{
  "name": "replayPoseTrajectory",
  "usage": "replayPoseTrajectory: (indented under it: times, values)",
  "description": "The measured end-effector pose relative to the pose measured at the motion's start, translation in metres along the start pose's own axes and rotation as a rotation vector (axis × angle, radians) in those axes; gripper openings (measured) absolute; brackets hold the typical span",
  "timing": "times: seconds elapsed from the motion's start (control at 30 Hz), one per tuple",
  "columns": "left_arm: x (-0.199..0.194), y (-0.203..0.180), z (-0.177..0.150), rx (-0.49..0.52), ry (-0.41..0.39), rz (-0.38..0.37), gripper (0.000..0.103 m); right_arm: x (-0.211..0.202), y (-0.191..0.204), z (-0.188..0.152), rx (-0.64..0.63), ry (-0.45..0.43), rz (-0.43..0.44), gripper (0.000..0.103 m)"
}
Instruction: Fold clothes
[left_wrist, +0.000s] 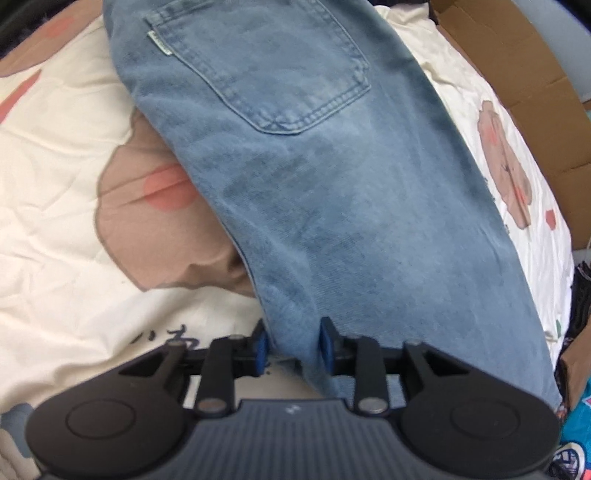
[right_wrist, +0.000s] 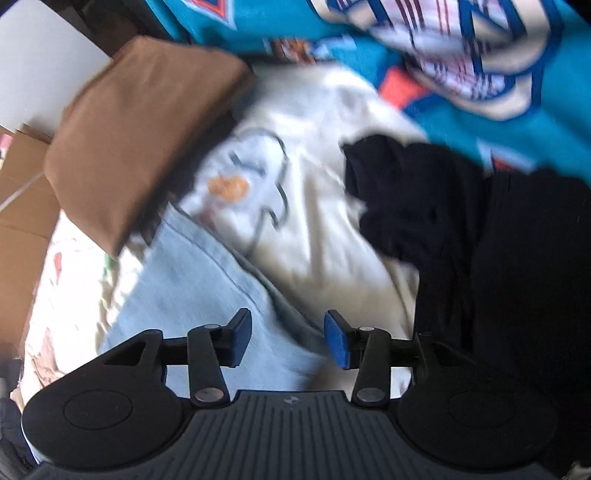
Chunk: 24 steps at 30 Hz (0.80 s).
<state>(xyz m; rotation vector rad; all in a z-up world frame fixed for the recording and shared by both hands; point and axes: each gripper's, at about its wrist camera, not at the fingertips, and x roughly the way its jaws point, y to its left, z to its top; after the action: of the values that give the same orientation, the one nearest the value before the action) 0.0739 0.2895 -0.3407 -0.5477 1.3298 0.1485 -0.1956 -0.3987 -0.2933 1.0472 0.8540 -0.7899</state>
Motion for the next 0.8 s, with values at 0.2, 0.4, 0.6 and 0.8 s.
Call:
replayPoseTrajectory:
  times: [0.2,0.4,0.6,0.8]
  values:
    - [-0.025,-0.009,-0.005,0.099,-0.118,0.115,0.029,-0.017,0.022,-0.007,-0.040,-0.004,0.037,0.053]
    - [-0.046,-0.005,0.005,0.140,-0.164,0.153,0.029,-0.036,0.050,-0.017,-0.122,-0.010,0.072,0.063]
    - [-0.078,-0.011,0.026,0.195,-0.208,0.160,0.032,-0.048,0.080,-0.033,-0.215,-0.032,0.125,0.071]
    - [-0.096,-0.032,0.038,0.256,-0.236,0.173,0.051,-0.053,0.101,-0.055,-0.286,-0.019,0.146,0.073]
